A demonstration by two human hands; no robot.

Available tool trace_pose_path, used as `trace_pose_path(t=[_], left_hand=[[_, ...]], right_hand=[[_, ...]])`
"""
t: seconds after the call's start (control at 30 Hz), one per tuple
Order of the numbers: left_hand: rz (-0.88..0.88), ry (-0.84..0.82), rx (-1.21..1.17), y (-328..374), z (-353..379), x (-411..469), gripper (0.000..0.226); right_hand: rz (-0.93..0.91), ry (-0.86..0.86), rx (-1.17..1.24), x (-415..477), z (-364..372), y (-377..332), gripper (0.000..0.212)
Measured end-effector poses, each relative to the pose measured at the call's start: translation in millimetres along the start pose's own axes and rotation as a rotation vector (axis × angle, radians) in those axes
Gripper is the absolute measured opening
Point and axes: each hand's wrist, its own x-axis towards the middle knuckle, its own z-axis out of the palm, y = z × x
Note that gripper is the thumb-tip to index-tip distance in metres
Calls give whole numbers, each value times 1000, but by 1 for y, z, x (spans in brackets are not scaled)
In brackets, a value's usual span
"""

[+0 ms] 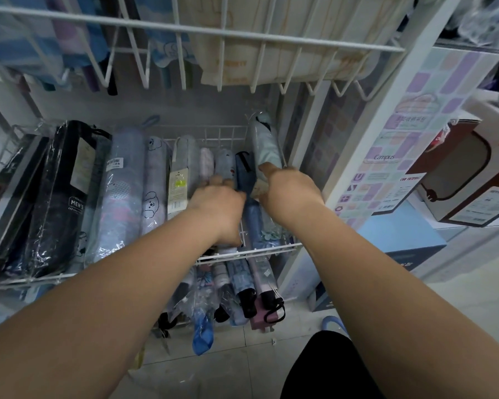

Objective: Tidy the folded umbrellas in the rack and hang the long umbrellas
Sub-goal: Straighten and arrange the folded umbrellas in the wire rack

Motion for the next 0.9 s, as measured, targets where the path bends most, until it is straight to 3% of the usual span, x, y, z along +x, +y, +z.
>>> trace_pose_path(t=[0.1,0.3,0.47,0.7,0.9], left_hand=[[163,29,-146,3,6,1,64],[182,-53,-280,2,24,0,63],[140,121,-541,-8,32,-1,47],[215,-52,-269,-8,27,-3,55],[239,-74,-131,-2,21,8,59]], right_hand=[[8,74,65,2,-1,3,51],[3,31,31,12,-13,5,45],[37,-59,-33,6,-10,-1,57],[-47,-79,-249,-18,1,-8,32],[-27,99,-49,-44,15,-1,54]])
